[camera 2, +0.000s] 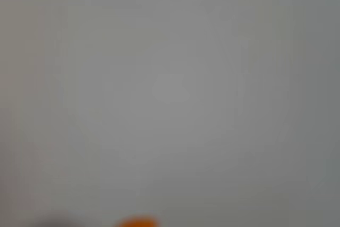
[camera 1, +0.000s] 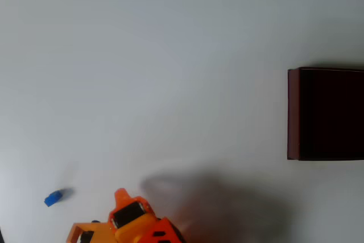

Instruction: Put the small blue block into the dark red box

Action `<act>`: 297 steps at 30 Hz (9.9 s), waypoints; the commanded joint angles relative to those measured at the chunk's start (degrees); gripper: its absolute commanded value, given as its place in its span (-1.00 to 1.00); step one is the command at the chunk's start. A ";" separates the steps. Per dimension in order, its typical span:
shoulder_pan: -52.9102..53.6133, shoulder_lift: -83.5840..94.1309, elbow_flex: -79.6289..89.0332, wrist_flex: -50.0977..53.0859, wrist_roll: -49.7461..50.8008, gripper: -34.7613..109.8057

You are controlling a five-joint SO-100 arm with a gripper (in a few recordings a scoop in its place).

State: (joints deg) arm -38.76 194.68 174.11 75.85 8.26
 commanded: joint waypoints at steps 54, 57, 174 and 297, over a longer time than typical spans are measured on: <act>-15.38 -62.93 -49.92 2.90 23.12 -0.30; -17.31 -71.46 -57.13 8.88 25.49 -0.29; -26.02 -99.40 -54.93 -13.54 21.09 -0.33; 0.26 0.62 -1.23 2.11 -7.65 -0.52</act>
State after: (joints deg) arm -38.50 194.77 171.47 77.52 0.62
